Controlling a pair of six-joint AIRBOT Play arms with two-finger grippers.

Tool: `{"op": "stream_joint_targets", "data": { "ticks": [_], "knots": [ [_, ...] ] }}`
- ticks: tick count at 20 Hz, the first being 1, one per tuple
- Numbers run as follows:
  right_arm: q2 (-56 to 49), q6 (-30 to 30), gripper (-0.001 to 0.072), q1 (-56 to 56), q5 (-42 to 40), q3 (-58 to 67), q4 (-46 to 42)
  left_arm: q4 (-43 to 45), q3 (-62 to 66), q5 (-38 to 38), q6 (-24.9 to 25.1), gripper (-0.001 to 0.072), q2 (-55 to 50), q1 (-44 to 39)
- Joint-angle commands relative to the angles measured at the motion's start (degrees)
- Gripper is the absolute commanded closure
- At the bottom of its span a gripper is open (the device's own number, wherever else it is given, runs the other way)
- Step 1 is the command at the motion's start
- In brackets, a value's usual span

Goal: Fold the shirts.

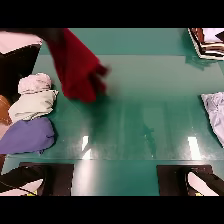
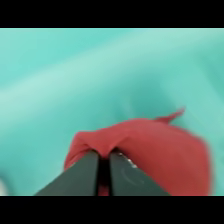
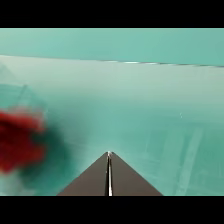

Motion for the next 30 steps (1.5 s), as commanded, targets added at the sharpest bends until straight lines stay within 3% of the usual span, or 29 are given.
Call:
{"op": "stream_joint_targets", "data": {
  "ticks": [1,3,4,5,6,11,15,17,21,29,30],
  "knots": [
    [0.0,-0.1,0.0694,0.0,1.1,0.6,0.1,-9.5,-8.2,7.4,-1.8,0.0678,-3.3,-11.7],
    [0.0,-0.1,0.0695,0.0,1.2,0.6,0.1,-14.3,-9.6,11.9,0.2,0.0675,-7.6,-15.8],
    [0.0,-0.1,0.0694,0.0,1.3,0.6,0.1,-14.9,-9.6,13.3,1.9,0.0506,-9.4,-16.8],
    [0.0,-0.1,0.0694,0.0,1.6,0.6,0.1,-14.9,-9.6,14.8,2.1,0.0224,-10.8,-16.8],
    [0.0,-0.1,0.0694,0.0,2.0,0.6,0.0,-13.9,-9.6,15.2,2.1,0.0189,-11.3,-15.5],
    [0.0,-0.1,0.0694,0.0,2.8,0.5,0.0,-11.2,-11.2,11.0,0.9,0.0189,-11.3,2.5],
    [-0.2,-0.1,0.0694,0.0,2.7,0.5,0.0,-20.5,-21.4,11.9,1.0,0.0189,-11.7,18.5],
    [-0.2,-0.1,0.0694,0.0,2.7,0.5,0.0,-27.0,-26.3,12.5,3.7,0.0189,-13.9,22.9],
    [-0.1,-0.1,0.0694,0.0,2.8,-2.1,0.1,-36.1,-28.0,12.3,12.1,0.0188,-21.4,23.8],
    [-0.2,-0.1,0.0694,0.0,2.2,-9.4,0.1,-39.4,-28.0,19.2,15.1,0.0191,-25.2,19.9],
    [-0.1,-0.1,0.0694,0.0,2.2,-10.2,0.1,-40.3,-28.0,19.2,15.1,0.0323,-25.2,19.9]
  ]
}}
